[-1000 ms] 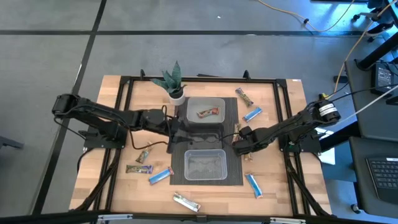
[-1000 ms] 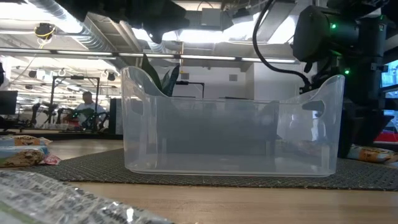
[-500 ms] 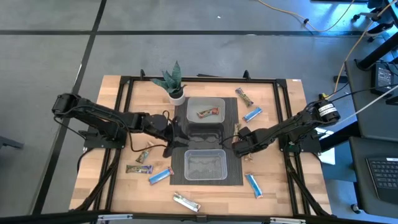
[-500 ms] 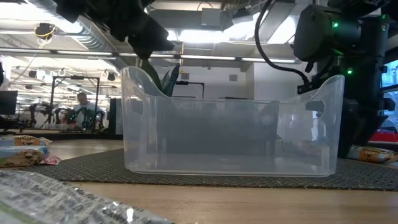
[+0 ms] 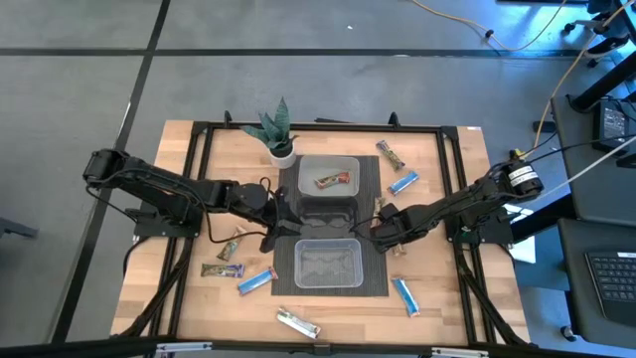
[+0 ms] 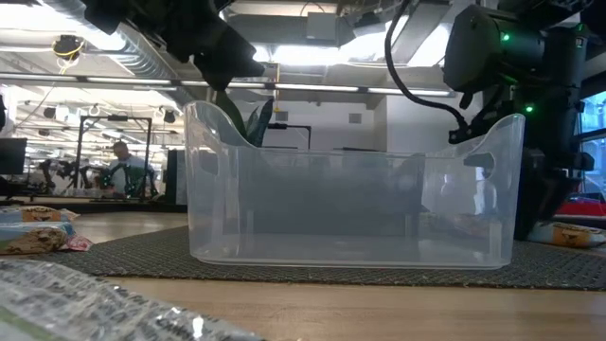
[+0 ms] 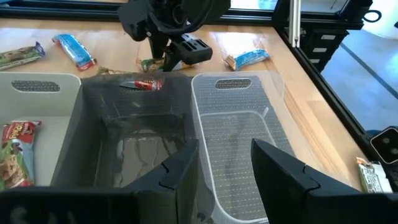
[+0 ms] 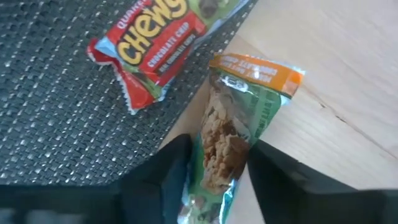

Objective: Pick and place Granola Bars by type
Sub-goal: Put the yellow granola bar into the black bin

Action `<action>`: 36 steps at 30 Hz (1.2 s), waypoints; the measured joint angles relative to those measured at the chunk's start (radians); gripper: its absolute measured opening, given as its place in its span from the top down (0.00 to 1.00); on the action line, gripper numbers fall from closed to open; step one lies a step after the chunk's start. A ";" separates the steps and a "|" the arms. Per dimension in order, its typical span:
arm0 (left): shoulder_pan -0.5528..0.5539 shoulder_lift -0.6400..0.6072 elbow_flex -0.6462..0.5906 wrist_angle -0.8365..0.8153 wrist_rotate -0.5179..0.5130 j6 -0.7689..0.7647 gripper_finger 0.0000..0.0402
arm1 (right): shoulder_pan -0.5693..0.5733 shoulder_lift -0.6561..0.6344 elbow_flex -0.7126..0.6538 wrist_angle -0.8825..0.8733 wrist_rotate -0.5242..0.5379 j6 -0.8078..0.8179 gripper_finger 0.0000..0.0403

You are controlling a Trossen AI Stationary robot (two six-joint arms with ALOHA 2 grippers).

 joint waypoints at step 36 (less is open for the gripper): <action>-0.002 0.001 0.000 -0.408 0.143 -0.400 0.65 | 0.112 -0.089 0.310 0.488 0.142 -0.922 0.81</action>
